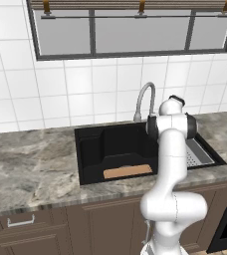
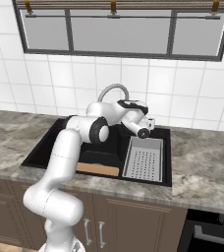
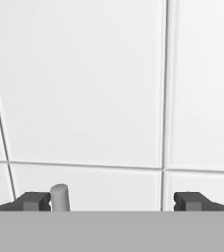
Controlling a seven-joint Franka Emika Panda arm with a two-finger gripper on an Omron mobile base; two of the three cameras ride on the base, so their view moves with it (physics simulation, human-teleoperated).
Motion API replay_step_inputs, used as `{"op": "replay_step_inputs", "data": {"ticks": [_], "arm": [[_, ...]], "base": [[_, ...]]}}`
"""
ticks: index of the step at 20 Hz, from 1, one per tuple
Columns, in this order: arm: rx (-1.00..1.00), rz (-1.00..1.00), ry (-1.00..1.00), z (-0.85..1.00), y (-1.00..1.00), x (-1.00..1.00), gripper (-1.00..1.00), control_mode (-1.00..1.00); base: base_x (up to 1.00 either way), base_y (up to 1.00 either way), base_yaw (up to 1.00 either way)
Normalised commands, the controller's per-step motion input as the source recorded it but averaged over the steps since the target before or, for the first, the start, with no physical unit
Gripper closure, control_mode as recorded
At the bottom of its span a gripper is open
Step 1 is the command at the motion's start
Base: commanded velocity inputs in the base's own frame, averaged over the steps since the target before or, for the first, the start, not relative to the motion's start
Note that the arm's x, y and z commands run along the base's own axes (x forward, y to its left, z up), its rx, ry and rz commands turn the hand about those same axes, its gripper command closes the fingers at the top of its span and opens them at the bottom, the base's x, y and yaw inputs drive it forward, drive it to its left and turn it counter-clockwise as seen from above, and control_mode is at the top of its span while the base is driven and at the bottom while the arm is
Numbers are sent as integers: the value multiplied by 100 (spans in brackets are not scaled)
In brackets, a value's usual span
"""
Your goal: Turn on the sink faucet with hot water and rinse the cutting board for ten seconds, then turn off the faucet. Push the cutting board to reach the water if necessary.
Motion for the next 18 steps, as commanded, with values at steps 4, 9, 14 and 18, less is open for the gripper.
{"op": "replay_step_inputs", "data": {"ticks": [4, 9, 14, 18], "arm": [[0, 0, 0, 0, 0, 0, -100, -100], [0, 0, 1, 0, 0, 0, 100, -100], [0, 0, 0, 0, 0, 0, 100, -100], [0, 0, 0, 0, 0, 0, 100, -100]], "base": [[0, 0, 0], [0, 0, 0], [0, 0, 0], [0, 0, 0]]}}
